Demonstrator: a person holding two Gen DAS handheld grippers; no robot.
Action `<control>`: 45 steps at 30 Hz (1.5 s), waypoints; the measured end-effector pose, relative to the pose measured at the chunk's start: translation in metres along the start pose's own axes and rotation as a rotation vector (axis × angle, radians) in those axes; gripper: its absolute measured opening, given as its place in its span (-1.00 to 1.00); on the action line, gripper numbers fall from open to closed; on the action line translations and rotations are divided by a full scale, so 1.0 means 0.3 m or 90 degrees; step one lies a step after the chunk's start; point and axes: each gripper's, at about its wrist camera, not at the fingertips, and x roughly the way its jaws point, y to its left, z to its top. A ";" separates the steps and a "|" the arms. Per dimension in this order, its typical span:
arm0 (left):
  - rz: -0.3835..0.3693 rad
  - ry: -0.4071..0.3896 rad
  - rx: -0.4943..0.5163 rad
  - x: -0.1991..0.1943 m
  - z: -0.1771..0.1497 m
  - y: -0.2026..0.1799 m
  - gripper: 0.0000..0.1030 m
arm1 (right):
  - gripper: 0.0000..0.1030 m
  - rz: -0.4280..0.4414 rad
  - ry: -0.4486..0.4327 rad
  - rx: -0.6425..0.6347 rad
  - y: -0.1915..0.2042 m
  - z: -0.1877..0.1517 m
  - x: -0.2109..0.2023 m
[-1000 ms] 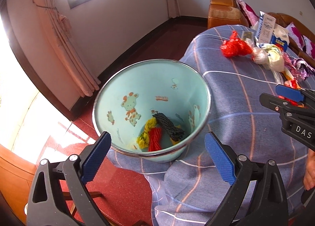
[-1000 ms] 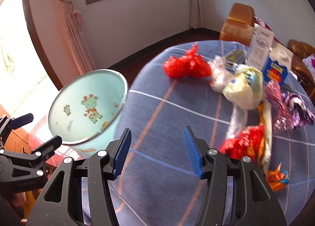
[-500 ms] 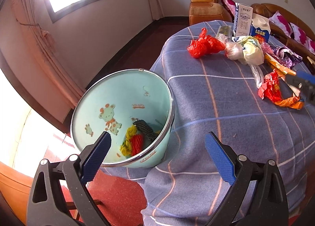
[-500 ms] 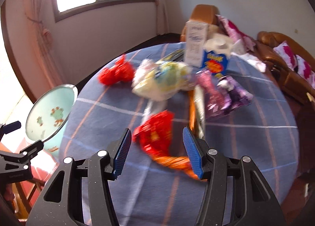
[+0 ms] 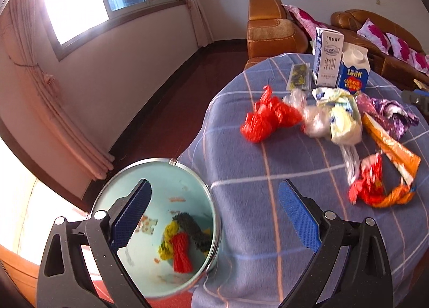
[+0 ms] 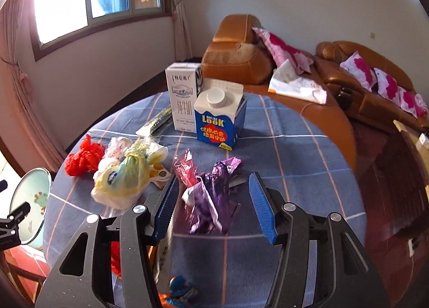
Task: Collect trash
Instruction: 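Move both grippers back over the table toward the remaining trash, then grasp the red plastic bag with the left gripper while the right grasps the purple foil wrapper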
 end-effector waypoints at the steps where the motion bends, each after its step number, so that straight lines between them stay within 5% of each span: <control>1: -0.002 -0.002 0.006 0.014 0.020 -0.009 0.82 | 0.06 0.010 0.012 -0.001 0.001 0.004 0.029; 4: -0.009 -0.004 0.019 0.058 0.068 -0.030 0.82 | -0.02 0.014 0.052 -0.009 0.000 -0.005 0.111; 6: -0.015 0.002 0.021 0.089 0.089 -0.041 0.82 | -0.36 0.023 0.079 -0.013 -0.005 -0.028 0.151; 12: -0.045 0.002 0.022 0.182 0.153 -0.069 0.82 | -0.68 0.022 0.080 -0.019 -0.044 -0.087 0.152; 21: -0.044 0.017 0.049 0.339 0.222 -0.134 0.79 | -0.71 -0.036 0.054 -0.060 -0.139 -0.179 0.112; 27: -0.057 0.059 0.054 0.411 0.212 -0.171 0.28 | -0.72 -0.039 0.061 -0.059 -0.161 -0.222 0.120; 32: -0.063 0.060 0.031 0.423 0.199 -0.164 -0.49 | -0.72 -0.040 0.061 -0.055 -0.164 -0.225 0.112; 35: -0.097 0.063 0.005 0.401 0.199 -0.143 -0.57 | -0.72 -0.048 0.050 -0.054 -0.167 -0.231 0.093; 45: -0.070 0.037 -0.002 0.199 0.115 -0.108 -0.57 | -0.72 -0.083 -0.008 -0.066 -0.142 -0.256 -0.049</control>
